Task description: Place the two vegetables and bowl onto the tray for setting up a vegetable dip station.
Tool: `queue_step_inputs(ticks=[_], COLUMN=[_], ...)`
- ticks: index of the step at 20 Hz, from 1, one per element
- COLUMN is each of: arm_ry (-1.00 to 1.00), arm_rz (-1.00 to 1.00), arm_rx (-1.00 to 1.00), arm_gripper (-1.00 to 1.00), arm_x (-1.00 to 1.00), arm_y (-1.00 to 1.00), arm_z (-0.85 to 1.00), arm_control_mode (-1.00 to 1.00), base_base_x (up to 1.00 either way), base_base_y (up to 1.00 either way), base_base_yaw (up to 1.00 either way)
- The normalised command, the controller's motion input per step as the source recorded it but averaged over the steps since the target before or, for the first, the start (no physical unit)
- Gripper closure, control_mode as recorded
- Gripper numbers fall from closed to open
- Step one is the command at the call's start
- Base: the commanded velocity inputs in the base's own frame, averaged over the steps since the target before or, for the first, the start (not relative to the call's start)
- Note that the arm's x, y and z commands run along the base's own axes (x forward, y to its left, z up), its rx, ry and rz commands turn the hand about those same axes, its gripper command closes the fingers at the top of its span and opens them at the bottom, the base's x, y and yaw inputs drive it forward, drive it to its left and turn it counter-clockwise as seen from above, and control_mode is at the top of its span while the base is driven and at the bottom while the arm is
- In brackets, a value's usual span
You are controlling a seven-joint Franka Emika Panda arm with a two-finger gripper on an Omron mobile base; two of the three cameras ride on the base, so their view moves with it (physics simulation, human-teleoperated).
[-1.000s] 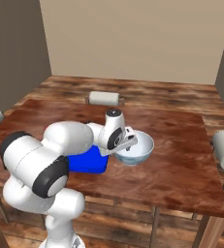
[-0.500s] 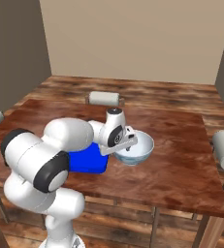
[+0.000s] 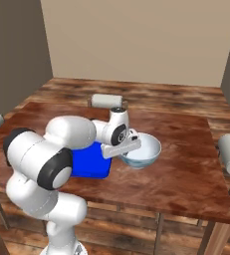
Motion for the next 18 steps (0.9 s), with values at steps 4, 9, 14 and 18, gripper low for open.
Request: queue_step_inputs(ticks=[4,9,14,18], arm_ry=[0.01,-0.08,-0.13,-0.23], arm_rz=[0.01,0.11,0.2,0.24], arm_rx=[0.0,0.06,0.02,0.0], arm_gripper=[1.0,1.0,1.0,1.0], arm_x=[0.0,-0.18,-0.14,-0.12], arm_y=[0.0,0.0,0.11,0.23], arm_z=[0.04,0.3,0.38,0.37], arm_control_mode=[-1.0,-1.0,-1.0,-1.0], base_base_x=[0.0,0.0,0.0,0.0], base_base_y=[0.0,0.0,0.0,0.0], base_base_yaw=[0.0,0.0,0.0,0.0])
